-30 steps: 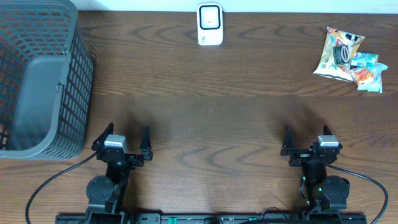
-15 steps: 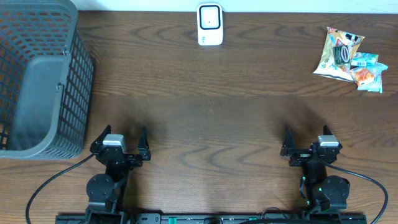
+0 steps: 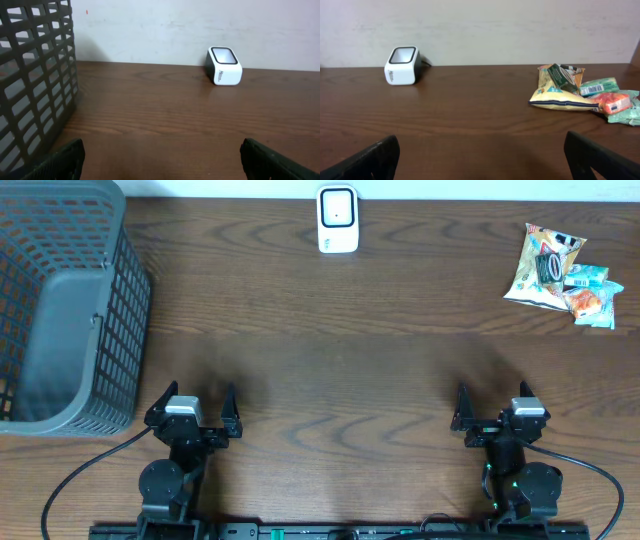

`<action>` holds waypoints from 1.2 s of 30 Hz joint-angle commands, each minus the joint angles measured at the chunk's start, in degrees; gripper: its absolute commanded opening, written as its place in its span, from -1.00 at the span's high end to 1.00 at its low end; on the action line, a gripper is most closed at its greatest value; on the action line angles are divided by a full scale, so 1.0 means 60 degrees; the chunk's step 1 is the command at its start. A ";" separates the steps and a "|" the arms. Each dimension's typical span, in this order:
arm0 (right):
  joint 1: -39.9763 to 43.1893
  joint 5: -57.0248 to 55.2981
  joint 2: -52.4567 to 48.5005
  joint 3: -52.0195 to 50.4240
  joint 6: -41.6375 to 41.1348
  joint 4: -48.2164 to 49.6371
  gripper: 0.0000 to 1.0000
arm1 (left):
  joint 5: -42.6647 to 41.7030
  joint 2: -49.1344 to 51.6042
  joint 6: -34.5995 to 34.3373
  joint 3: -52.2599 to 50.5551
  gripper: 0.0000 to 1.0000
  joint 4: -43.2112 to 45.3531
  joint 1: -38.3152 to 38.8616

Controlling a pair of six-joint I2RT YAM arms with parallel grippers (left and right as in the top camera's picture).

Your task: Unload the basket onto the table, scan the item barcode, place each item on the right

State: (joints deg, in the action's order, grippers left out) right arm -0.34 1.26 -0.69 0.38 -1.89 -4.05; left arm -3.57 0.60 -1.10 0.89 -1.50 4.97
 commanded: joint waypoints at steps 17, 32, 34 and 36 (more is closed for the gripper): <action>-0.0022 -0.0047 0.0062 -0.0015 0.0109 -0.0044 -0.99 | 0.0528 -0.0087 0.0619 -0.0109 -0.95 -0.0499 -0.0729; -0.0022 -0.0044 0.0062 -0.0015 0.0109 -0.0044 -0.99 | 0.1228 -0.0087 0.0568 -0.0109 -0.96 -0.0484 -0.0729; -0.0022 -0.0044 0.0062 -0.0015 0.0109 -0.0044 -0.99 | 0.1246 -0.0087 0.0572 -0.0109 -0.96 -0.0474 -0.0729; -0.0022 -0.0044 0.0062 -0.0015 0.0109 -0.0044 -0.99 | 0.1162 -0.0087 0.0576 -0.0109 -0.96 -0.0488 -0.0729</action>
State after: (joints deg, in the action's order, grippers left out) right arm -0.34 1.26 -0.69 0.38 -1.89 -4.05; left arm 0.82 0.60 1.96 1.32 -1.87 0.84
